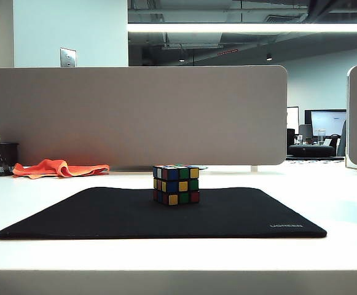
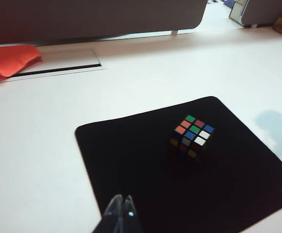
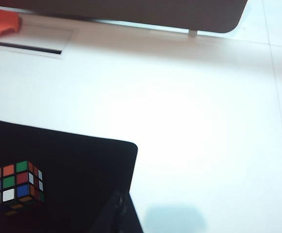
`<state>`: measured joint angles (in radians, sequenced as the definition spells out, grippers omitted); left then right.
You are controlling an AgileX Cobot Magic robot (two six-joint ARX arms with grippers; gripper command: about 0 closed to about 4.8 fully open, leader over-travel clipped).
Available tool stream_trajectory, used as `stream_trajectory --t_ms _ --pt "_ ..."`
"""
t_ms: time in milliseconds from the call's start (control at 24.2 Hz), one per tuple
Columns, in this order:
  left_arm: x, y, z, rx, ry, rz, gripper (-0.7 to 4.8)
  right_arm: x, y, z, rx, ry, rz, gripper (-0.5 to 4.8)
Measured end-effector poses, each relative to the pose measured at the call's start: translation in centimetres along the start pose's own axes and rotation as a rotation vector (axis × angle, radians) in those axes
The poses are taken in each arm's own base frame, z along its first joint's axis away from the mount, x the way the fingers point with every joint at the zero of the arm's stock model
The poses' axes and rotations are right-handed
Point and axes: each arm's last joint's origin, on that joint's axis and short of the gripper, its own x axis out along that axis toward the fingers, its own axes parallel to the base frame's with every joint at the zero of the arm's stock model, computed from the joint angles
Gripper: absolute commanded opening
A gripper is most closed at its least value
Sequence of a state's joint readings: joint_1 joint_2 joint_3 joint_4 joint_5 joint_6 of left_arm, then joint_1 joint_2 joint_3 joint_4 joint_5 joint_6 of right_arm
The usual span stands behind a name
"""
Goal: Pick up the cube on the right side of the mouse pad, then place it in the center of the mouse pad.
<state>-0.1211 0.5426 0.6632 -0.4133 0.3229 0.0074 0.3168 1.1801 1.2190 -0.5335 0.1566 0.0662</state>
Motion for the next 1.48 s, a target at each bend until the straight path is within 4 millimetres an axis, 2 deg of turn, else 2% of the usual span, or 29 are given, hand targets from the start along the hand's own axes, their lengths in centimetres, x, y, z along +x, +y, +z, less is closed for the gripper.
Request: stream_trajectory --t_ms 289,454,577,825,907,1031,1155,1278,1485 --pt "-0.7 -0.2 -0.9 -0.004 0.033 0.01 -0.06 -2.4 -0.8 -5.6 0.01 -0.062 0.004 -0.05" --pt "-0.9 -0.2 -2.2 -0.001 0.034 0.039 -0.06 -4.7 -1.4 -8.5 0.023 -0.128 -0.035 -0.05" --pt "-0.8 0.1 -3.6 0.009 0.028 0.141 -0.05 -6.1 -2.0 -10.4 0.042 -0.199 -0.095 -0.03" --pt "-0.5 0.4 -4.3 -0.015 0.072 0.184 -0.06 -8.0 -2.6 -13.7 0.026 -0.081 -0.137 0.01" --pt "-0.4 0.4 -4.1 -0.052 0.041 0.186 -0.06 -8.4 -2.7 -14.9 0.035 -0.106 -0.134 0.01" --pt "0.3 0.6 -4.7 -0.04 -0.063 0.184 -0.06 -8.5 -2.8 -16.7 0.053 -0.263 -0.122 0.0" --pt "1.5 1.0 -6.7 -0.015 -0.169 0.181 -0.06 -8.0 -3.0 -18.6 0.097 -0.447 -0.128 -0.01" --pt "2.1 1.2 -7.9 -0.004 -0.218 0.18 -0.06 -6.5 -2.8 -20.3 0.1 -0.461 -0.128 -0.01" --pt "3.2 1.6 -11.5 -0.014 -0.258 0.212 -0.06 -3.9 -2.6 -23.6 0.073 -0.358 -0.136 0.0"
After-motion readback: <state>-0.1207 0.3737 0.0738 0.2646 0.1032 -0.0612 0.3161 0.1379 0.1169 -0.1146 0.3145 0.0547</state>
